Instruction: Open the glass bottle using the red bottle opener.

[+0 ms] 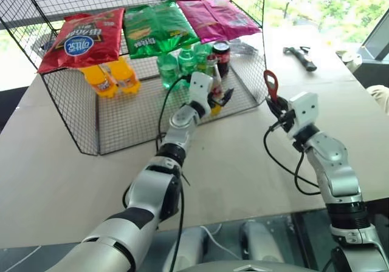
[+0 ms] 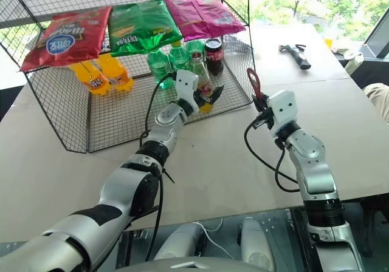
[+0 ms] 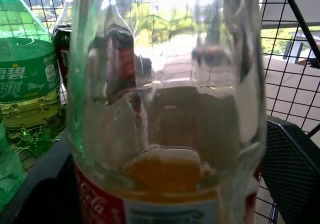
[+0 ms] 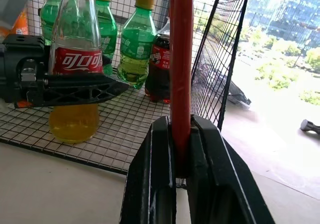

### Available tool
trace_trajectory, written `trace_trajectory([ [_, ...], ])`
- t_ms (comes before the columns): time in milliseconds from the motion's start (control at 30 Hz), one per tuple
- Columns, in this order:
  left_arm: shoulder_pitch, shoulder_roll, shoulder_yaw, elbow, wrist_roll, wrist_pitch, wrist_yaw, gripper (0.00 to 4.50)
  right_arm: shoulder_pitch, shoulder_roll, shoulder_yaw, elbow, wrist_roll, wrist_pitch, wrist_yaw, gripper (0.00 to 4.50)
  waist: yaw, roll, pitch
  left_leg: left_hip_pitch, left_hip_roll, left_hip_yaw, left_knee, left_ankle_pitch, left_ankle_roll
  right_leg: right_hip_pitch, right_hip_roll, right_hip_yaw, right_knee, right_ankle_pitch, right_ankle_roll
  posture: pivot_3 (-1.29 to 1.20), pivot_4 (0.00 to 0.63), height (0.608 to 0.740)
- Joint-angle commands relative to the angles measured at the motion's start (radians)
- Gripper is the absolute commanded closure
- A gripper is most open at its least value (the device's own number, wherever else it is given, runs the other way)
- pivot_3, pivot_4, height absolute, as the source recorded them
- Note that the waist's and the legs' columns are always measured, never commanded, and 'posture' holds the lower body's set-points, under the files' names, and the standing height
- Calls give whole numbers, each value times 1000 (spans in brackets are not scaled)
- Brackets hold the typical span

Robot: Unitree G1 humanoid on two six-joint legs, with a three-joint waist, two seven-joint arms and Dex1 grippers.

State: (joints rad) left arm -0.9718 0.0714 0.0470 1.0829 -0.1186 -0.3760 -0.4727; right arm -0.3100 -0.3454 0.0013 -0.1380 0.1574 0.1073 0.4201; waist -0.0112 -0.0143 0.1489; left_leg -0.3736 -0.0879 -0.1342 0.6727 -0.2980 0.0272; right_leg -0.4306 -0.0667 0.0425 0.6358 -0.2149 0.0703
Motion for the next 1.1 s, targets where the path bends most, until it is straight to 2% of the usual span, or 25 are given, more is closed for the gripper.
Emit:
trace_trajectory([
  [33,-35,-5,10,-5,5,-27,-3,1210,-4,4,-15,-43,1,-13,-8,4500,0,0,0,0,0,0,0,0,0,0,0,0,0,0,0,0,150,740],
  [67,-34,-6,11,-6,5,-26,-4,1576,-6,4,-15,-42,1,-14,-8,4500,0,0,0,0,0,0,0,0,0,0,0,0,0,0,0,0,150,740],
  [100,-31,-7,10,-11,5,-26,-5,1669,-7,5,-14,-43,1,-13,-8,4500,0,0,0,0,0,0,0,0,0,0,0,0,1,0,0,0,150,740],
  [233,-5,-10,3,-52,-2,-8,-32,1665,-9,8,-12,-44,-1,-14,-9,4500,0,0,0,0,0,0,1,0,0,0,0,0,1,0,0,0,150,740],
  [367,78,2,-25,-219,-8,35,-77,1665,-14,13,-11,-44,-1,-14,-11,4500,-3,0,0,0,0,0,1,0,0,0,0,1,1,0,0,0,150,740],
  [467,185,25,-46,-473,-37,155,-112,1665,-13,17,-11,-46,-1,-14,-13,4500,-5,0,0,0,0,1,1,0,0,-1,0,1,1,0,0,0,150,740],
  [567,316,79,-65,-768,-84,346,-153,1665,-9,22,-8,-50,-1,-15,-15,4500,-11,0,0,-2,1,2,0,0,0,-3,0,3,3,0,0,0,150,740],
  [700,483,192,-66,-1096,-148,566,-198,1665,-7,26,-9,-50,1,-15,-14,4500,-22,0,0,-4,1,3,1,0,0,-7,0,4,5,0,0,0,150,740],
  [800,641,260,-33,-1287,-188,651,-191,1665,-20,32,-7,-27,4,-25,-7,4500,-27,0,0,-4,2,3,1,0,0,-7,0,4,5,0,0,0,150,740],
  [867,691,269,-26,-1334,-197,680,-166,1665,-26,35,-6,-19,6,-28,-4,4500,-24,0,0,-4,1,3,1,0,0,-7,0,5,5,0,0,0,150,740],
  [1100,803,240,-64,-1342,-175,605,-147,1665,-44,44,3,5,5,-41,13,4500,-2,0,-1,-2,1,3,3,0,0,-4,0,3,5,0,0,0,150,740],
])
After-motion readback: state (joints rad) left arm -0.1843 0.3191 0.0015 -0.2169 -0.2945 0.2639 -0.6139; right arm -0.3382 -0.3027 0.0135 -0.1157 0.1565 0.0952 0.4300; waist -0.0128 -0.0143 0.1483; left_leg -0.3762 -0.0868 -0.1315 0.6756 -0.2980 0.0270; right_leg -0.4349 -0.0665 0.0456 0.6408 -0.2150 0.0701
